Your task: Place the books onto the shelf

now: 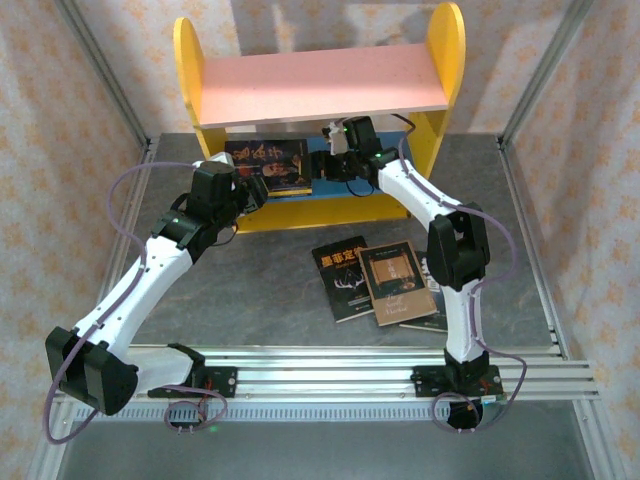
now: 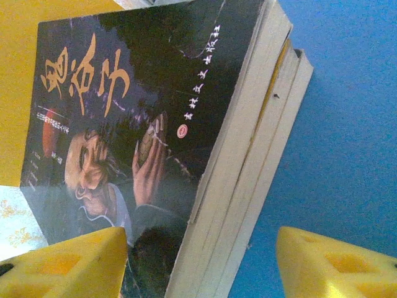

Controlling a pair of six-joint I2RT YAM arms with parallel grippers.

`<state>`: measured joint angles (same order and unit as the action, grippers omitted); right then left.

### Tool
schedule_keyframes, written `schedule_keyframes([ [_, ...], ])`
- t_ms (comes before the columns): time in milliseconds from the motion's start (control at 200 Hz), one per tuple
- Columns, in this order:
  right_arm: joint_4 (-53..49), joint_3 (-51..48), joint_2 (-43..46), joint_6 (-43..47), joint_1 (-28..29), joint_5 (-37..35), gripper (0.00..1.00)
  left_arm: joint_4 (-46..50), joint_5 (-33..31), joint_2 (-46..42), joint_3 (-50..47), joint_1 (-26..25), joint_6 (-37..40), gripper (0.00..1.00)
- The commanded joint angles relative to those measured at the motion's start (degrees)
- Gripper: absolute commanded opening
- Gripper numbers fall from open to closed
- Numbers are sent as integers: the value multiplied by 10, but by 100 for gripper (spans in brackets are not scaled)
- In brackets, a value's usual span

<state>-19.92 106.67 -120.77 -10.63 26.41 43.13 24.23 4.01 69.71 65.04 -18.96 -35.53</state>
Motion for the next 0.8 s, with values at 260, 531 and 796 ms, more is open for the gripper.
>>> schedule_keyframes([
  [260, 17, -55, 76, -3, -2, 2, 60, 5, -16, -16, -17, 3, 1, 57],
  [531, 25, -75, 86, -3, 9, 15, 51, -2, -13, -12, -21, 2, -3, 57],
  [796, 28, -77, 86, -1, 25, 19, 48, 0, -15, -14, -25, 3, -3, 57],
])
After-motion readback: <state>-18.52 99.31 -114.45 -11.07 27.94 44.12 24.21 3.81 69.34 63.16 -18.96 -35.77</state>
